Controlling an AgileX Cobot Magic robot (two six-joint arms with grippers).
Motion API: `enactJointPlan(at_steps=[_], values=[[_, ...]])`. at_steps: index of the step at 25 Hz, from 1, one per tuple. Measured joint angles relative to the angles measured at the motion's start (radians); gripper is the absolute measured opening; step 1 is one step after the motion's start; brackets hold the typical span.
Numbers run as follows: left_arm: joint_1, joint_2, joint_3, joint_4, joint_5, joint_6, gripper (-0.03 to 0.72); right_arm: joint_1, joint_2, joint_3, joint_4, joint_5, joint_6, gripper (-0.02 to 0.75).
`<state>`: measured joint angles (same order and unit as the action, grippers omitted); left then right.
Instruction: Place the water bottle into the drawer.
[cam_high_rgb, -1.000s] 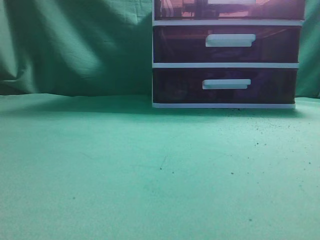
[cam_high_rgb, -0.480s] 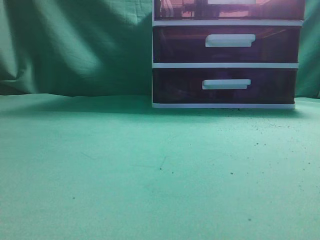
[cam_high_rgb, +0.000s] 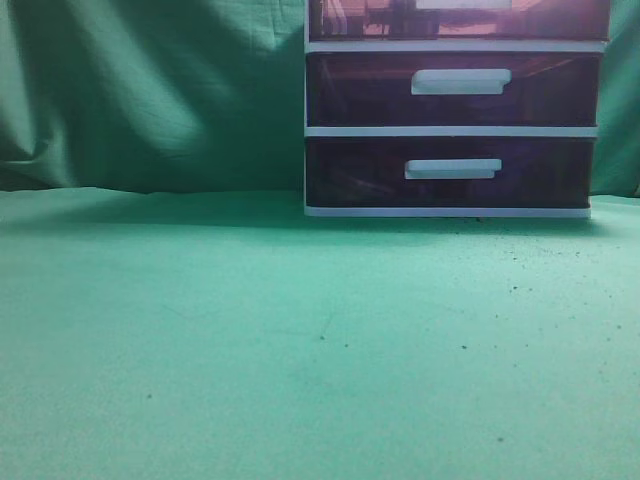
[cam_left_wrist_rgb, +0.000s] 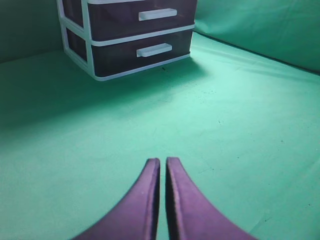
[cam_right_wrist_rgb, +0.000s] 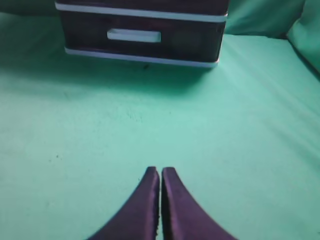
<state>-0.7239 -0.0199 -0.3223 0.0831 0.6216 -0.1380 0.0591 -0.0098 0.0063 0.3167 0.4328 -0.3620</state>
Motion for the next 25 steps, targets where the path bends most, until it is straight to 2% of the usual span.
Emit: enactJointPlan(at_steps=[13, 19, 21, 25], values=[[0.0, 0.0, 0.0, 0.001, 0.0, 0.0, 0.0, -0.004, 0.0, 0.02, -0.037, -0.021, 0.061, 0.0], [0.0, 0.0, 0.0, 0.001, 0.0, 0.0, 0.0, -0.004, 0.0, 0.02, -0.322, -0.024, 0.415, 0.0], [0.0, 0.0, 0.0, 0.001, 0.0, 0.0, 0.0, -0.004, 0.0, 0.02, -0.372, -0.024, 0.47, 0.0], [0.0, 0.0, 0.0, 0.001, 0.0, 0.0, 0.0, -0.004, 0.0, 0.02, -0.392, -0.03, 0.502, 0.0]])
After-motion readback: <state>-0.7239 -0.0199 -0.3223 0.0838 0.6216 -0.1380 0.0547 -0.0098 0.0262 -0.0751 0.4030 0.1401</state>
